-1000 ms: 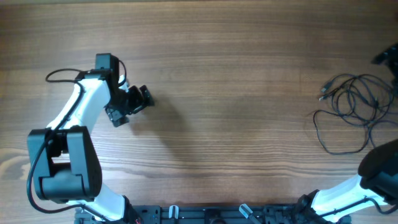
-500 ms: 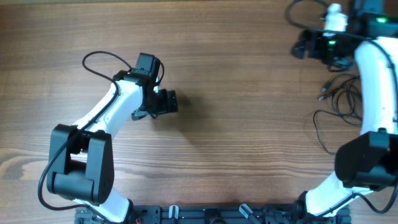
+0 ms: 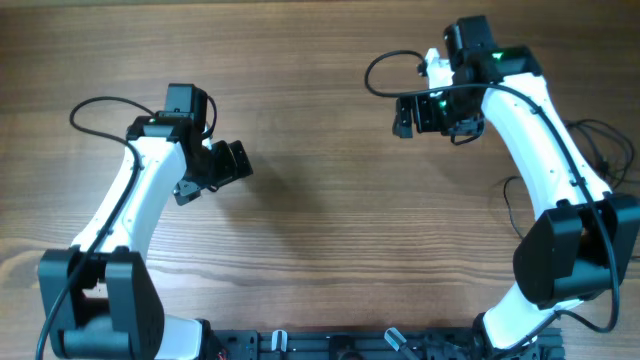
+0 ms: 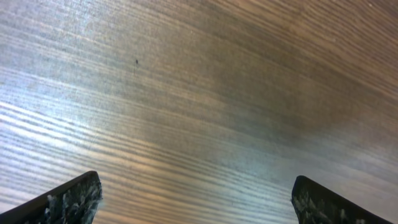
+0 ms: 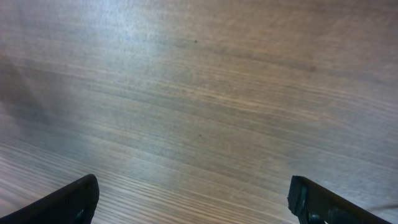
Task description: Untangle cables
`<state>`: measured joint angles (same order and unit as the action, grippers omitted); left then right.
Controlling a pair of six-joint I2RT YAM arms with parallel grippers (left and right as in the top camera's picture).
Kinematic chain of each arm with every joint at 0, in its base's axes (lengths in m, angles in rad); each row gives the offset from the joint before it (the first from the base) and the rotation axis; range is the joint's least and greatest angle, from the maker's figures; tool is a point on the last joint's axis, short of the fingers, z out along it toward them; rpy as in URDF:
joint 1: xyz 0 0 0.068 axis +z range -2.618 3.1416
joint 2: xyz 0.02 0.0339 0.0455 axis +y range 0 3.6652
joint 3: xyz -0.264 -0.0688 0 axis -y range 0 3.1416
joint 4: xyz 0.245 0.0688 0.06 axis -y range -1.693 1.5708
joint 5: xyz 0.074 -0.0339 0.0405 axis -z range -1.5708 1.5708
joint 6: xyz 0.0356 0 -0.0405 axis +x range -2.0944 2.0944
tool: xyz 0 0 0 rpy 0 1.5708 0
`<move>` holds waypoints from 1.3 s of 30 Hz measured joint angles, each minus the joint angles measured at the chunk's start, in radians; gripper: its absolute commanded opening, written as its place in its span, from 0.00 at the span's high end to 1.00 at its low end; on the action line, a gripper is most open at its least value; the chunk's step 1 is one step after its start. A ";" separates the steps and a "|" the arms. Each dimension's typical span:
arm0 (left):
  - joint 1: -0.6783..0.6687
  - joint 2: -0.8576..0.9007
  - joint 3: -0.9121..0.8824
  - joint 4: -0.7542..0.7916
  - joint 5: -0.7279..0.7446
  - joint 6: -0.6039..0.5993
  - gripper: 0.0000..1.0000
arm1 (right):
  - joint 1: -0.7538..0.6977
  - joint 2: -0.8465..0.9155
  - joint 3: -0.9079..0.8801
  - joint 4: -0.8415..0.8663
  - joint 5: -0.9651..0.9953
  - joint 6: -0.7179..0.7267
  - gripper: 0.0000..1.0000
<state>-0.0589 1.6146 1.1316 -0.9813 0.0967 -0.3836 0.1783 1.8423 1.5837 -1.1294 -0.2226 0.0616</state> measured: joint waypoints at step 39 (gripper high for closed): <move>-0.001 -0.863 -0.439 0.223 0.084 0.033 0.00 | -0.006 -0.810 -0.682 0.506 0.033 0.085 0.00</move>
<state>-0.0597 0.7521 0.6926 -0.7582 0.1806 -0.3508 0.1722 1.0321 0.9016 -0.6231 -0.1894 0.1463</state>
